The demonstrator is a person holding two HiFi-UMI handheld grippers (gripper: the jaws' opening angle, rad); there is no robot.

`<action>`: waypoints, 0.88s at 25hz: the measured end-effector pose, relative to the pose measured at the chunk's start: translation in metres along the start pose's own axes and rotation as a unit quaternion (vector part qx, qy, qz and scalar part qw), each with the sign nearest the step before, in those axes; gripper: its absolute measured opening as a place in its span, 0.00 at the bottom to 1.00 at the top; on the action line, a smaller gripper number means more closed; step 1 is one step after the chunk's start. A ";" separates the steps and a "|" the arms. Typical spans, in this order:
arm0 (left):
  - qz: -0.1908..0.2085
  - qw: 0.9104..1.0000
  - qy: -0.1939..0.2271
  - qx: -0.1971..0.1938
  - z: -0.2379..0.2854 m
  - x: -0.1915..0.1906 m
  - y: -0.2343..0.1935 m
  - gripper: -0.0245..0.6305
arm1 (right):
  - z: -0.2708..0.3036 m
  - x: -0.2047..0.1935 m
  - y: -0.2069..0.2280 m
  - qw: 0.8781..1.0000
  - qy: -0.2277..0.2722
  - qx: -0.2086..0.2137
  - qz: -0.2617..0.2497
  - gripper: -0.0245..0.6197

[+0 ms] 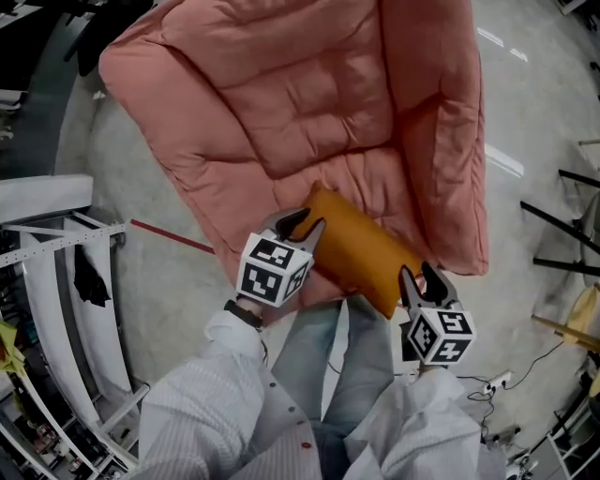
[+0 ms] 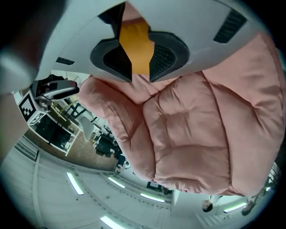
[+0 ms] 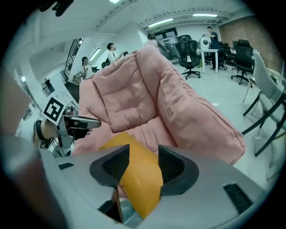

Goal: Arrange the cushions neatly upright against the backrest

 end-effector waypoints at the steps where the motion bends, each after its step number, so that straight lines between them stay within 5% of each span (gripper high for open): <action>1: 0.002 1.000 -0.008 -0.001 0.006 -0.005 0.000 0.22 | 0.000 -0.007 0.006 1.000 -0.005 -0.006 0.010 0.30; 11: 0.012 0.997 -0.075 0.001 0.048 -0.046 -0.025 0.46 | 0.014 -0.080 0.041 0.992 -0.065 -0.067 0.090 0.40; 22: 0.032 0.988 -0.152 -0.009 0.067 -0.077 -0.028 0.55 | 0.029 -0.119 0.053 0.975 -0.119 -0.092 0.161 0.42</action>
Point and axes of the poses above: the fingertips, and each gripper's own axes: z forward along the fingers, y to its right, x out of its top, the point moved 7 cm from there along -z, backward along the fingers, and after that the axes turned 10 degrees about y, right-handed, at the moved point
